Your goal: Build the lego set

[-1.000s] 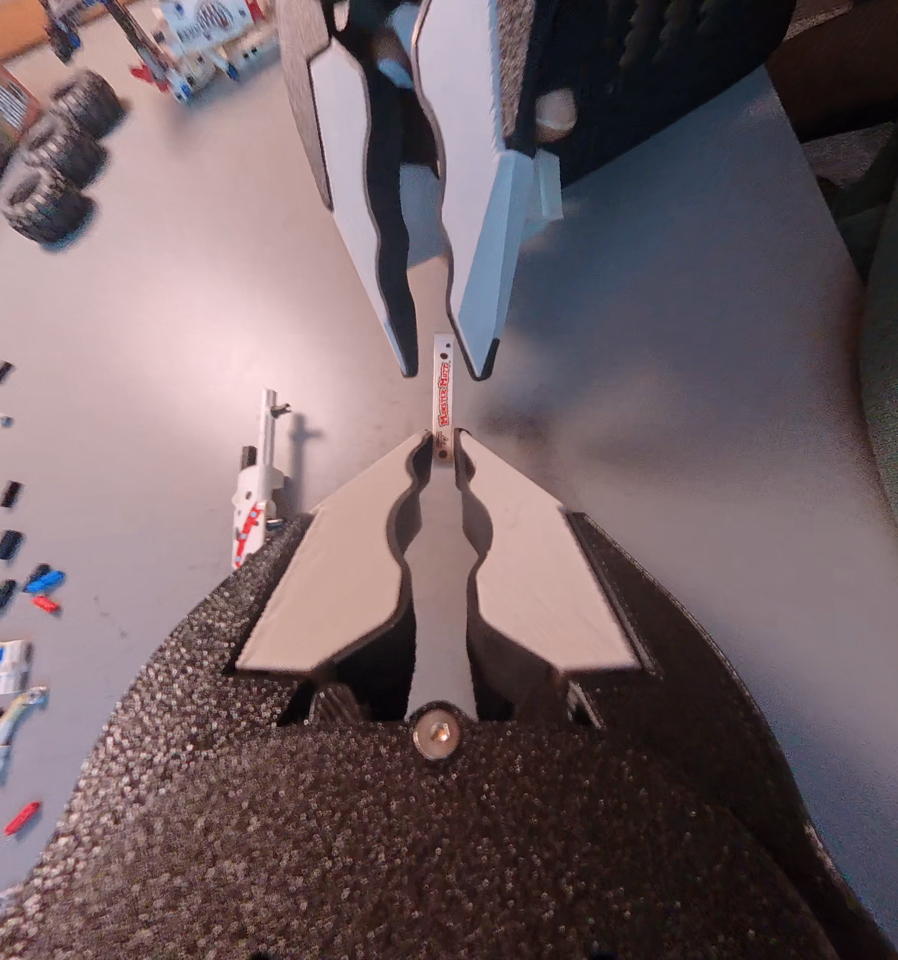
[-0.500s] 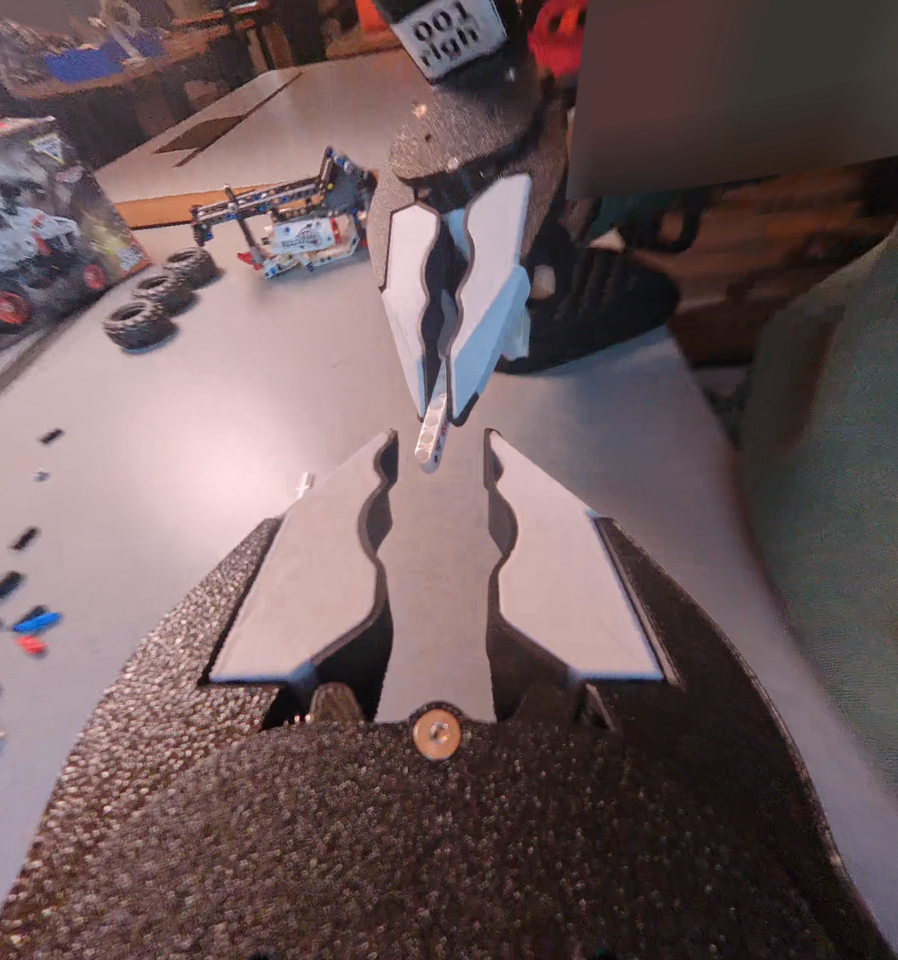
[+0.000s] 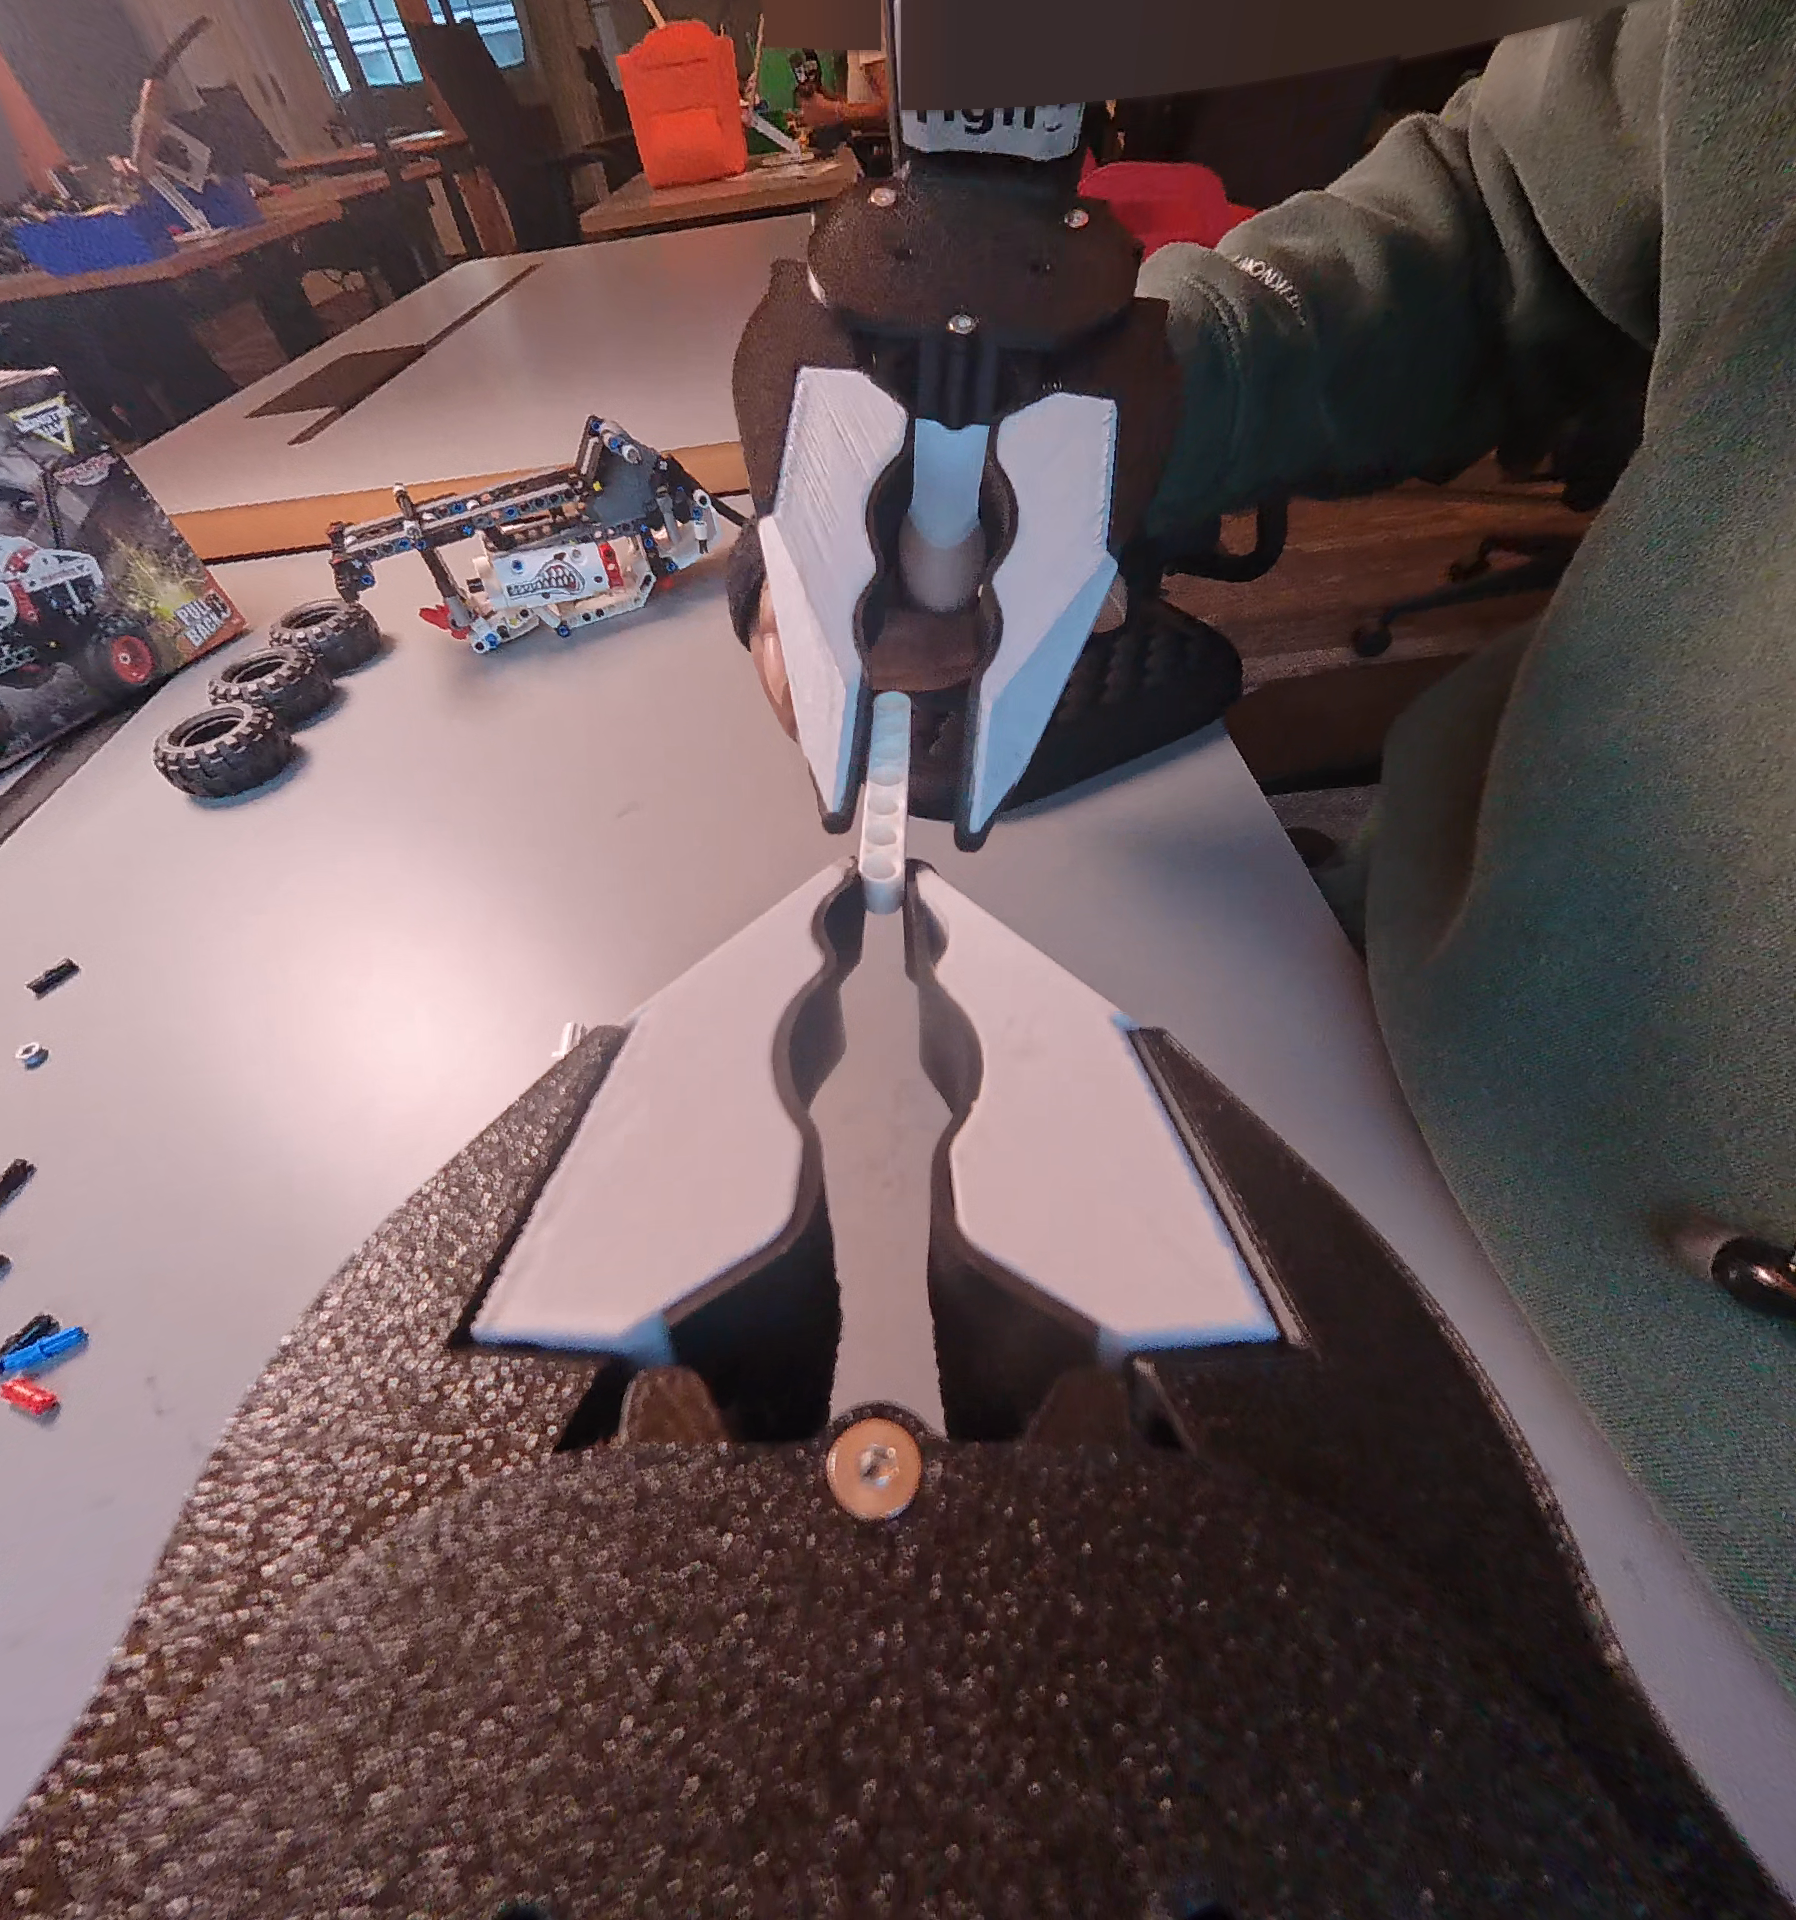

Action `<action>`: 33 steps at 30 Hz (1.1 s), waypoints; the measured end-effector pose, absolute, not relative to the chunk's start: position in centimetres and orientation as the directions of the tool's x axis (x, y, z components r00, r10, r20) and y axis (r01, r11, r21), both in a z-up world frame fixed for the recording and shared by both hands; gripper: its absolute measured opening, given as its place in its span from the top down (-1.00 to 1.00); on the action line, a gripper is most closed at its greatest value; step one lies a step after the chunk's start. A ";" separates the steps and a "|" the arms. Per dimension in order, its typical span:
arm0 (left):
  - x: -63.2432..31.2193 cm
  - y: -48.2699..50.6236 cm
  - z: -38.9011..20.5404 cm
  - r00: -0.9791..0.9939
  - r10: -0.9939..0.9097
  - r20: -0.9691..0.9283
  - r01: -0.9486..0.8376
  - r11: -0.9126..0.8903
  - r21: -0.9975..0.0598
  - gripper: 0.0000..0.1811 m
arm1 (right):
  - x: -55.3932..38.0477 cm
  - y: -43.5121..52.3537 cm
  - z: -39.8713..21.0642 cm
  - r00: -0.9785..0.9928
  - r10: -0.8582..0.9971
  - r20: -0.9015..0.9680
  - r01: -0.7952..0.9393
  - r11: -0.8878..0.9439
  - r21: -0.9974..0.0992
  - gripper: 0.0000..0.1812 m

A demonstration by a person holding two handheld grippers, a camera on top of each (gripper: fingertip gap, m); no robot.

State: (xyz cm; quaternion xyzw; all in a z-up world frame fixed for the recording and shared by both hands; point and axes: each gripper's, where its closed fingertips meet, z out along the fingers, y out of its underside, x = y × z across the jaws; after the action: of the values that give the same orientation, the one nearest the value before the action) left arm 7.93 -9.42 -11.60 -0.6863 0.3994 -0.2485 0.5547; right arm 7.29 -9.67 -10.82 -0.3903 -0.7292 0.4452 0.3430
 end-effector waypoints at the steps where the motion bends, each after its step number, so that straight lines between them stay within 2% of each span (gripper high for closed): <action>1: 8.0 -9.5 -11.6 0.555 -0.825 -0.106 -0.276 -0.063 -0.959 0.93 | 7.2 -9.7 -10.8 -0.454 0.876 0.161 0.265 0.305 -0.915 0.80; 3: 8.0 -9.5 -11.6 0.554 -0.824 -0.119 -0.283 -0.052 -0.958 0.93 | 7.1 -9.5 -10.9 -0.439 0.881 0.177 0.267 0.316 -0.910 0.90; 8: 8.0 -9.6 -11.6 0.545 -0.833 -0.092 -0.254 -0.059 -0.965 0.93 | 7.1 -9.6 -11.0 -0.457 0.870 0.187 0.264 0.333 -0.905 0.92; 10: 7.9 -9.6 -11.3 0.550 -0.829 -0.097 -0.236 -0.044 -0.971 0.79 | 7.2 -9.7 -10.9 -0.471 0.862 0.189 0.259 0.339 -0.904 0.93; 13: 8.0 -10.0 -10.7 0.522 -0.850 -0.064 -0.195 -0.046 -0.980 0.92 | 7.1 -9.7 -11.2 -0.478 0.854 0.207 0.261 0.362 -0.895 0.93; 19: 7.7 -10.2 -10.3 0.520 -0.848 -0.100 -0.224 -0.022 -0.974 0.92 | 7.0 -9.9 -10.9 -0.474 0.869 0.141 0.233 0.278 -0.932 0.91; 21: 7.5 -10.3 -9.8 0.516 -0.853 -0.085 -0.194 -0.019 -0.981 0.92 | 7.3 -9.9 -10.9 -0.486 0.864 0.131 0.217 0.265 -0.940 0.80; 24: 7.5 -10.5 -9.4 0.505 -0.860 -0.068 -0.159 -0.016 -0.987 0.92 | 7.5 -9.8 -10.3 -0.482 0.869 0.111 0.173 0.219 -0.960 0.92; 28: 7.5 -10.4 -9.1 0.495 -0.868 -0.021 -0.088 -0.027 -0.996 0.92 | 7.5 -9.7 -10.0 -0.496 0.865 0.077 0.157 0.176 -0.972 0.93; 29: 7.4 -10.5 -8.9 0.496 -0.868 -0.020 -0.067 -0.016 -0.998 0.91 | 7.5 -9.7 -10.0 -0.501 0.863 0.069 0.154 0.167 -0.974 0.93; 31: 7.1 -10.3 -8.5 0.504 -0.864 -0.001 -0.034 -0.019 -0.999 0.68 | 7.5 -9.6 -9.7 -0.505 0.862 0.042 0.152 0.136 -0.979 0.93; 33: 7.0 -10.2 -8.5 0.504 -0.863 0.011 -0.029 -0.030 -0.999 0.67 | 7.5 -9.6 -9.4 -0.511 0.860 0.016 0.149 0.107 -0.983 0.93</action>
State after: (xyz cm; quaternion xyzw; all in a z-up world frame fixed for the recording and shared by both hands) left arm 7.03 -10.23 -8.47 -0.6273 0.3556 -0.3484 0.5989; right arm 7.49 -9.65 -9.44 -0.3759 -0.6709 0.5525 0.3214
